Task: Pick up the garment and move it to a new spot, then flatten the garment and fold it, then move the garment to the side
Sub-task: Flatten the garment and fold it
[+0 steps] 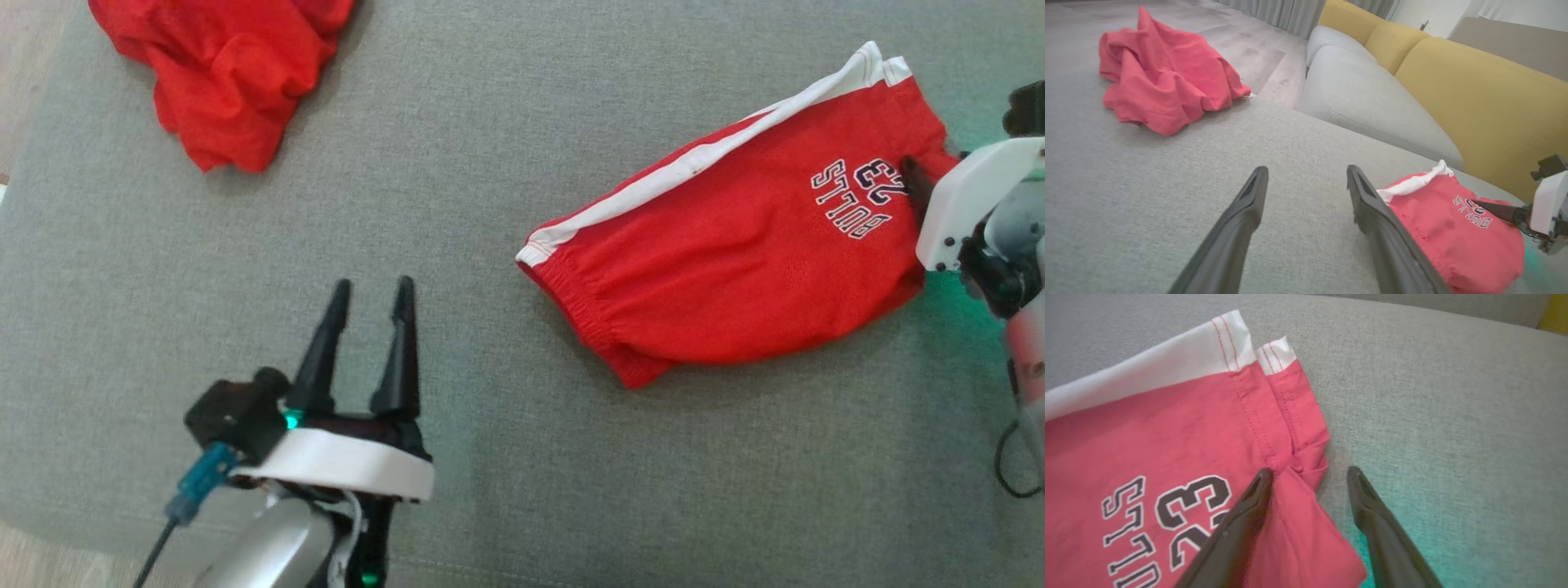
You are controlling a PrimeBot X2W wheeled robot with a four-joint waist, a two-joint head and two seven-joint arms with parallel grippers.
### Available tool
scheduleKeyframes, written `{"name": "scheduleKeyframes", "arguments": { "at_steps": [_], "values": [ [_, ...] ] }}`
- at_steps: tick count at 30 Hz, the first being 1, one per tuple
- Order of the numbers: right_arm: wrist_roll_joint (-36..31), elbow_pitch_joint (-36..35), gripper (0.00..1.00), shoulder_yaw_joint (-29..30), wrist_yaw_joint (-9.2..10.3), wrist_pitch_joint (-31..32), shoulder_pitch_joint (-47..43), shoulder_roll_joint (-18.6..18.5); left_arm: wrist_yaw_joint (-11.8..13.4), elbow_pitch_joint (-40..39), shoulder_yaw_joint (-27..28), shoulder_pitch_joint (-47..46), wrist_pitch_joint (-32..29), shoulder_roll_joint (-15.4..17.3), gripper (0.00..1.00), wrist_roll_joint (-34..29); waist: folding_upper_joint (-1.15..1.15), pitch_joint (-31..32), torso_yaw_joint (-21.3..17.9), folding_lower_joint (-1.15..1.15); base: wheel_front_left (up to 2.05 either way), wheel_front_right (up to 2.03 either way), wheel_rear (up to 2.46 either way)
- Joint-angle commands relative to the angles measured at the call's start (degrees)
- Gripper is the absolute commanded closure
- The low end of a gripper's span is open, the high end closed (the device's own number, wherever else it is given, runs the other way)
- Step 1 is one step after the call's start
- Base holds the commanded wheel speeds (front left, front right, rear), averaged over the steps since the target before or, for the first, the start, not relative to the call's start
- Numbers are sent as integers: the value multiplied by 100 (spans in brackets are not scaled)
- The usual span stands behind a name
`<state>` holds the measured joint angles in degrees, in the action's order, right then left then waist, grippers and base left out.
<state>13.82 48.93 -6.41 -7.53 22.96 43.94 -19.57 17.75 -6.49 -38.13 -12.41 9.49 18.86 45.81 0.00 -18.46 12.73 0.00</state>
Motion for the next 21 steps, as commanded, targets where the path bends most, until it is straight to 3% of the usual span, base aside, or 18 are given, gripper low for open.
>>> {"name": "scheduleKeyframes", "arguments": {
  "at_steps": [1,4,5,12,21],
  "values": [
    [231,-191,51,-188,4,150,-97,-52,69,-237,325,7,112,156,0,9,0,-16,18,0,0,0,0],
    [475,-269,78,-279,4,181,-139,-91,117,-266,433,24,187,201,0,-10,0,-12,13,0,0,0,0],
    [582,-307,100,-244,4,55,-160,-89,140,-244,489,25,236,230,0,-45,0,11,-16,0,0,0,0],
    [685,-295,100,157,4,-585,-290,64,206,-88,727,59,396,256,0,-129,0,215,-250,0,0,0,0],
    [554,-781,100,745,4,-1347,-1193,443,278,10,948,398,473,396,0,-155,0,656,-1081,0,0,0,0]
  ]
}}
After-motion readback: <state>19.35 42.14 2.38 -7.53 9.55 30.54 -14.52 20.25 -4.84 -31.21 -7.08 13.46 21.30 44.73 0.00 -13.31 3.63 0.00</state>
